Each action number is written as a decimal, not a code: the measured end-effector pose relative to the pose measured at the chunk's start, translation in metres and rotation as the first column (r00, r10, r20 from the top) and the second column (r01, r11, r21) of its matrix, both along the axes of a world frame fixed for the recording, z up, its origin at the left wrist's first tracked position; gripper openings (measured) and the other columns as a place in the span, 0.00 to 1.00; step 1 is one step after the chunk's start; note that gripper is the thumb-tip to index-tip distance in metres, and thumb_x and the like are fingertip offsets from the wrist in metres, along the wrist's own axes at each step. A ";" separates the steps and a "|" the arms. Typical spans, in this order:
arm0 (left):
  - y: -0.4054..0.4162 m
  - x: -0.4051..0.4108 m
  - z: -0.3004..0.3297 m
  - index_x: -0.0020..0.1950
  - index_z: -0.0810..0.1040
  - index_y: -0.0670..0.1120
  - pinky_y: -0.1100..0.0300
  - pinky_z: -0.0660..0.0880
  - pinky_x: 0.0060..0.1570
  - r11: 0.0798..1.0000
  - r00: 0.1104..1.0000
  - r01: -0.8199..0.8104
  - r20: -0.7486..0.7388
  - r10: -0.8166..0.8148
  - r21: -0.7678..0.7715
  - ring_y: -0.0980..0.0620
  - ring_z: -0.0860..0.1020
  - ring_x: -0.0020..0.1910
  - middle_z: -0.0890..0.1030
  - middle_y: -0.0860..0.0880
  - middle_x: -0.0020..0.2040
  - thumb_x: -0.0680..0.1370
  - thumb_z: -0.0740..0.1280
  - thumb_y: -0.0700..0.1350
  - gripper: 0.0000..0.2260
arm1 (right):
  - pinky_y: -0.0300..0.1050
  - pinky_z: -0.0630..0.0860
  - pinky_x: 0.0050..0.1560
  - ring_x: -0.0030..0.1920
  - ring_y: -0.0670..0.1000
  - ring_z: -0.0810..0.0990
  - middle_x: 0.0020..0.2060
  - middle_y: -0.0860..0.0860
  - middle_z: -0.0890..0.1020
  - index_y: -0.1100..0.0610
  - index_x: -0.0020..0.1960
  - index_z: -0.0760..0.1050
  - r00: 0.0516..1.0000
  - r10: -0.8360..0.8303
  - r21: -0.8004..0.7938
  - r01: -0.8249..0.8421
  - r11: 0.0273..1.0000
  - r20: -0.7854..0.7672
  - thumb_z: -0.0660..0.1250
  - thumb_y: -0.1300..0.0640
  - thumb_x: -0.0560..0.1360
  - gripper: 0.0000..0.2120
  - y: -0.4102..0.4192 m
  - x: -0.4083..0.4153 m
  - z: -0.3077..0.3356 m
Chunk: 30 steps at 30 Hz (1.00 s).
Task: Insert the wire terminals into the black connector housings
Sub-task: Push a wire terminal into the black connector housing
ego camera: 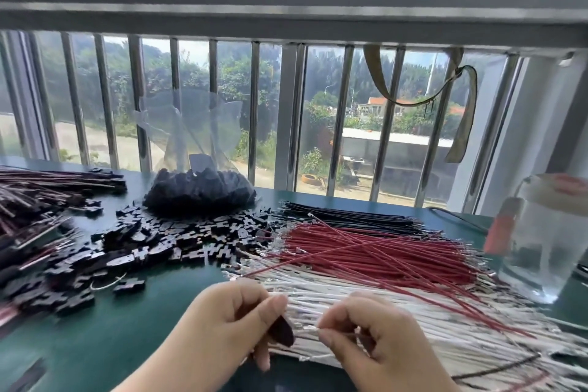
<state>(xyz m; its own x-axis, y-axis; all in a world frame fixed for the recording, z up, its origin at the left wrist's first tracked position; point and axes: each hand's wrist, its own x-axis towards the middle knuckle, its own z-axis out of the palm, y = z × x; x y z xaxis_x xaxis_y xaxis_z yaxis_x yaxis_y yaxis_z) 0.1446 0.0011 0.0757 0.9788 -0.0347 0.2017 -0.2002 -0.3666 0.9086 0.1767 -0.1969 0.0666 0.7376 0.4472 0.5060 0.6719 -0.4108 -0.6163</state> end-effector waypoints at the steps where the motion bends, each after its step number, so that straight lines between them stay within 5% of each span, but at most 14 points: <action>1: -0.001 0.001 -0.002 0.38 0.83 0.54 0.66 0.69 0.26 0.999 0.999 -0.034 0.012 0.034 -0.015 0.54 0.74 0.23 0.82 0.46 0.28 0.67 0.65 0.62 0.14 | 0.27 0.71 0.37 0.41 0.39 0.78 0.37 0.36 0.80 0.41 0.33 0.78 1.000 0.002 0.005 -0.002 1.000 0.003 0.75 0.61 0.68 0.15 -0.001 0.000 -0.001; 3: -0.002 0.003 -0.005 0.39 0.82 0.54 0.67 0.67 0.22 0.989 0.996 -0.085 0.014 0.088 -0.124 0.54 0.73 0.21 0.83 0.45 0.30 0.73 0.68 0.52 0.06 | 0.26 0.70 0.35 0.38 0.39 0.78 0.36 0.37 0.80 0.43 0.34 0.79 1.000 0.000 0.030 -0.001 1.000 0.021 0.75 0.63 0.67 0.15 -0.002 -0.001 -0.002; 6: -0.002 0.005 -0.008 0.40 0.85 0.49 0.66 0.69 0.19 0.961 0.994 -0.105 0.009 0.111 -0.254 0.51 0.76 0.21 0.83 0.43 0.30 0.73 0.69 0.40 0.06 | 0.24 0.68 0.33 0.37 0.39 0.78 0.35 0.37 0.79 0.45 0.35 0.79 0.999 0.005 0.030 -0.006 1.000 0.048 0.75 0.64 0.67 0.14 -0.002 -0.002 -0.002; 9: -0.005 0.006 -0.006 0.40 0.86 0.44 0.64 0.71 0.18 0.935 0.997 -0.074 -0.048 0.061 -0.348 0.47 0.80 0.25 0.83 0.39 0.31 0.66 0.73 0.38 0.05 | 0.25 0.69 0.33 0.38 0.40 0.78 0.37 0.37 0.79 0.44 0.36 0.79 0.997 -0.005 -0.006 0.005 1.000 0.078 0.75 0.61 0.67 0.12 -0.001 -0.002 -0.002; 12: -0.003 0.005 -0.004 0.45 0.84 0.41 0.60 0.76 0.22 0.925 0.993 -0.011 -0.113 -0.035 -0.380 0.43 0.84 0.33 0.82 0.35 0.34 0.57 0.74 0.36 0.17 | 0.30 0.73 0.35 0.39 0.43 0.78 0.39 0.38 0.79 0.44 0.42 0.78 0.992 -0.049 -0.031 0.053 0.998 0.114 0.75 0.58 0.68 0.10 -0.003 -0.001 -0.003; 15: -0.003 0.003 -0.002 0.43 0.86 0.46 0.59 0.78 0.24 0.945 0.986 0.046 -0.134 -0.094 -0.324 0.41 0.84 0.36 0.83 0.34 0.36 0.61 0.75 0.34 0.14 | 0.36 0.76 0.36 0.39 0.45 0.79 0.39 0.39 0.79 0.42 0.42 0.78 0.988 -0.066 -0.038 0.072 0.997 0.143 0.73 0.52 0.68 0.07 -0.005 0.000 -0.003; 21: 0.000 0.000 -0.002 0.46 0.84 0.55 0.56 0.80 0.34 0.977 0.970 0.142 -0.174 -0.170 -0.161 0.43 0.84 0.37 0.85 0.42 0.38 0.59 0.77 0.50 0.16 | 0.35 0.76 0.36 0.39 0.44 0.79 0.37 0.39 0.79 0.42 0.43 0.78 0.988 -0.017 -0.046 0.024 0.999 0.153 0.68 0.45 0.68 0.05 -0.009 0.002 -0.001; 26: 0.000 -0.003 -0.001 0.46 0.84 0.53 0.62 0.76 0.32 0.976 0.969 0.164 -0.163 -0.186 -0.142 0.49 0.81 0.30 0.84 0.42 0.32 0.62 0.76 0.47 0.13 | 0.32 0.74 0.35 0.37 0.40 0.77 0.37 0.39 0.77 0.44 0.43 0.77 0.975 -0.002 -0.158 0.038 0.987 0.224 0.65 0.44 0.70 0.06 -0.010 0.001 0.002; 30: -0.003 -0.002 0.000 0.45 0.85 0.54 0.65 0.76 0.32 0.976 0.973 0.148 -0.155 -0.172 -0.157 0.51 0.81 0.29 0.83 0.44 0.29 0.56 0.76 0.51 0.18 | 0.27 0.71 0.39 0.42 0.40 0.78 0.41 0.36 0.78 0.44 0.45 0.76 0.993 0.049 -0.179 -0.029 0.983 0.108 0.70 0.50 0.70 0.05 -0.011 0.002 0.003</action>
<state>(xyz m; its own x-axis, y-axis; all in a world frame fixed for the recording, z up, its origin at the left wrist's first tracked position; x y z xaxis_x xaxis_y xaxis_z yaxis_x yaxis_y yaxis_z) 0.1424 -0.0015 0.0754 0.9830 -0.1763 0.0505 -0.0870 -0.2057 0.9747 0.1791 -0.2082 0.0700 0.6612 0.5645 0.4941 0.7499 -0.4785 -0.4568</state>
